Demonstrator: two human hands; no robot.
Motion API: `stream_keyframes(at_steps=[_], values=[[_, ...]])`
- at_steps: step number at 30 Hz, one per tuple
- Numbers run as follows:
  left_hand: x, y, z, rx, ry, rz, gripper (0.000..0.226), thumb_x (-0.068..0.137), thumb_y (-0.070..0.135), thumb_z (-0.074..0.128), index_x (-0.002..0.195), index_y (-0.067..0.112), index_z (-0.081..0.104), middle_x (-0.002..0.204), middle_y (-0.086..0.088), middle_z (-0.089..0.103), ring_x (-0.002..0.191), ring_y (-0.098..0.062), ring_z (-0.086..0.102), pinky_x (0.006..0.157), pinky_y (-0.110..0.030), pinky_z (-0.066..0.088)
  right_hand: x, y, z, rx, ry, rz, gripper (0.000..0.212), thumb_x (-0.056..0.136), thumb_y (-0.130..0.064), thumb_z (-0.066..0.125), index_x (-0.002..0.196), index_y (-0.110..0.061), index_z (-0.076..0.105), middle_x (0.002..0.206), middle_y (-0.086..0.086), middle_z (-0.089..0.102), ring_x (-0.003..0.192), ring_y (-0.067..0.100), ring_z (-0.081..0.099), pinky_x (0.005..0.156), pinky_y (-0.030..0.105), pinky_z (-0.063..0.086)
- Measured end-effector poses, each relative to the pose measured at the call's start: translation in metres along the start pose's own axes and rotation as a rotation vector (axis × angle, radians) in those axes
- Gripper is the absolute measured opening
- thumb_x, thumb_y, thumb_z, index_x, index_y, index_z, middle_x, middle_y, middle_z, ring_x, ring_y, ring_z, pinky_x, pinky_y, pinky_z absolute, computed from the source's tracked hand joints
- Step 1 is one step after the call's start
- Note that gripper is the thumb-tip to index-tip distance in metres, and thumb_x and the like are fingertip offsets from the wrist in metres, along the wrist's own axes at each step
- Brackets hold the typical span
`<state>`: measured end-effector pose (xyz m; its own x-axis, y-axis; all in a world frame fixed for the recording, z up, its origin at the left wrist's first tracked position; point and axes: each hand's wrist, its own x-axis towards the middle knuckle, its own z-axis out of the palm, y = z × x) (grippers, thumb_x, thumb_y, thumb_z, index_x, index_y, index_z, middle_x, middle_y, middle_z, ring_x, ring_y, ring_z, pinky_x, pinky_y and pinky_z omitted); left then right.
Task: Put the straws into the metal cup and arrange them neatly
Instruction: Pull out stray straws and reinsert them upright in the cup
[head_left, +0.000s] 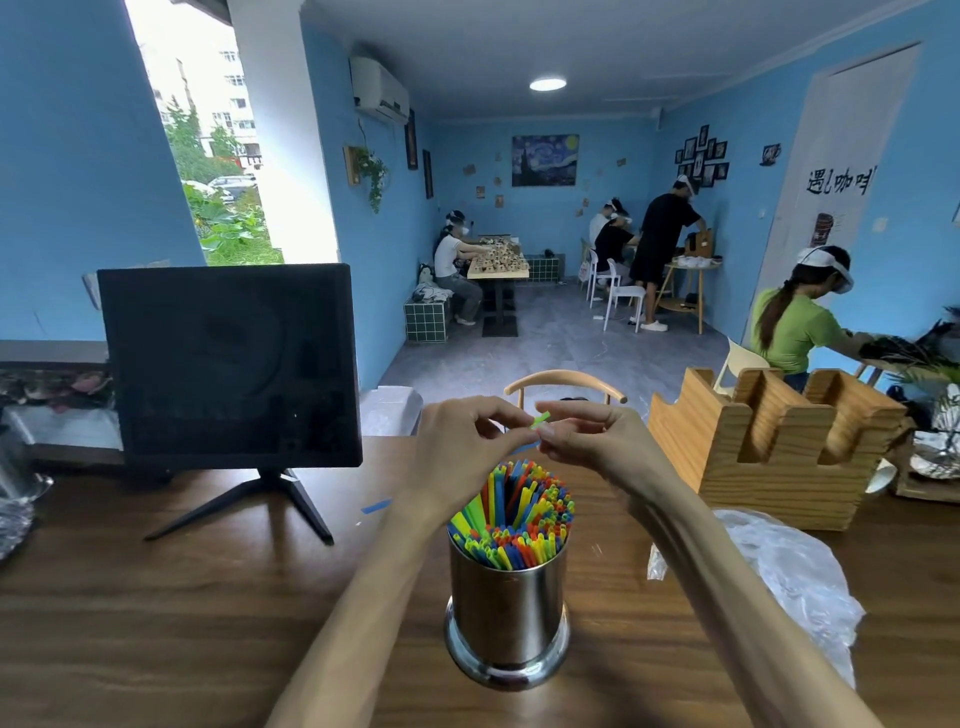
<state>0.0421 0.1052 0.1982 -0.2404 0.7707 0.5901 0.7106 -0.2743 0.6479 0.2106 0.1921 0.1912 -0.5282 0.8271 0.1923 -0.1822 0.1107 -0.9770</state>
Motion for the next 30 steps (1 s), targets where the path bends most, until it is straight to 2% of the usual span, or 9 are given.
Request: stream_keyframes(at_steps=[3, 6, 10, 14, 17, 20, 24, 27, 30], values=[[0.001, -0.004, 0.002, 0.018, -0.045, 0.002, 0.009, 0.081, 0.033, 0.085, 0.089, 0.032, 0.082, 0.072, 0.025, 0.069, 0.072, -0.002, 0.065, 0.065, -0.012, 0.047, 0.002, 0.001, -0.003, -0.015, -0.015, 0.01, 0.019, 0.077, -0.007, 0.08, 0.095, -0.011, 0.079, 0.08, 0.013, 0.076, 0.076, 0.022, 0.074, 0.072, 0.026, 0.061], [0.001, -0.005, 0.002, 0.005, -0.089, -0.029, 0.012, 0.084, 0.037, 0.081, 0.096, 0.035, 0.081, 0.081, 0.024, 0.072, 0.077, 0.002, 0.067, 0.07, -0.013, 0.051, 0.003, 0.003, -0.007, -0.033, 0.008, 0.006, 0.011, 0.079, -0.004, 0.08, 0.088, -0.009, 0.08, 0.082, 0.013, 0.076, 0.078, 0.022, 0.075, 0.071, 0.025, 0.061], [-0.003, -0.012, -0.003, -0.051, -0.184, -0.142, 0.021, 0.088, 0.029, 0.079, 0.109, 0.031, 0.079, 0.084, 0.016, 0.076, 0.074, 0.002, 0.071, 0.071, -0.013, 0.053, 0.005, -0.002, -0.017, -0.036, 0.074, -0.066, 0.016, 0.08, 0.0, 0.079, 0.097, 0.0, 0.078, 0.095, 0.021, 0.076, 0.086, 0.026, 0.074, 0.073, 0.024, 0.06], [-0.001, -0.01, -0.008, -0.087, -0.261, -0.205, 0.022, 0.082, 0.022, 0.084, 0.104, 0.025, 0.08, 0.08, 0.008, 0.078, 0.076, -0.002, 0.074, 0.074, -0.016, 0.056, 0.005, -0.014, -0.011, -0.085, 0.088, -0.192, 0.018, 0.082, 0.0, 0.077, 0.1, -0.005, 0.077, 0.09, 0.016, 0.077, 0.082, 0.021, 0.074, 0.074, 0.027, 0.06], [0.005, 0.002, -0.01, -0.147, -0.18, -0.19, 0.022, 0.08, 0.02, 0.086, 0.101, 0.021, 0.08, 0.081, 0.004, 0.078, 0.074, -0.007, 0.074, 0.075, -0.022, 0.059, 0.004, -0.026, -0.001, 0.002, 0.108, -0.302, 0.027, 0.083, -0.001, 0.077, 0.107, -0.015, 0.075, 0.083, 0.003, 0.076, 0.08, 0.016, 0.073, 0.074, 0.026, 0.058], [0.009, 0.012, -0.009, -0.174, -0.046, -0.121, 0.021, 0.08, 0.019, 0.086, 0.1, 0.022, 0.081, 0.084, 0.009, 0.078, 0.077, 0.0, 0.073, 0.077, -0.017, 0.057, 0.003, -0.034, 0.01, 0.071, 0.152, -0.433, 0.032, 0.088, -0.002, 0.073, 0.117, -0.015, 0.069, 0.085, 0.003, 0.076, 0.079, 0.016, 0.072, 0.072, 0.027, 0.058], [0.005, 0.014, 0.0, -0.338, -0.003, -0.115, 0.02, 0.083, 0.012, 0.083, 0.1, 0.023, 0.079, 0.085, 0.006, 0.079, 0.083, -0.008, 0.076, 0.08, -0.023, 0.06, 0.005, -0.034, 0.019, -0.106, 0.165, -0.596, 0.037, 0.092, -0.002, 0.072, 0.124, -0.017, 0.067, 0.099, 0.01, 0.073, 0.082, 0.016, 0.07, 0.073, 0.029, 0.058], [-0.004, 0.005, 0.01, -0.401, 0.009, -0.151, 0.021, 0.084, 0.008, 0.081, 0.1, 0.021, 0.077, 0.086, 0.003, 0.079, 0.085, -0.011, 0.076, 0.08, -0.021, 0.059, 0.006, -0.026, 0.02, -0.266, 0.14, -0.634, 0.039, 0.092, -0.006, 0.073, 0.124, -0.026, 0.067, 0.102, 0.004, 0.074, 0.087, 0.016, 0.071, 0.077, 0.033, 0.059], [-0.014, -0.009, 0.013, -0.331, -0.037, -0.21, 0.017, 0.083, 0.009, 0.082, 0.098, 0.013, 0.077, 0.083, -0.002, 0.078, 0.081, -0.013, 0.075, 0.076, -0.017, 0.057, 0.005, -0.006, 0.022, -0.402, 0.111, -0.615, 0.037, 0.091, -0.009, 0.074, 0.118, -0.035, 0.07, 0.098, -0.009, 0.074, 0.085, 0.011, 0.07, 0.078, 0.031, 0.058]])
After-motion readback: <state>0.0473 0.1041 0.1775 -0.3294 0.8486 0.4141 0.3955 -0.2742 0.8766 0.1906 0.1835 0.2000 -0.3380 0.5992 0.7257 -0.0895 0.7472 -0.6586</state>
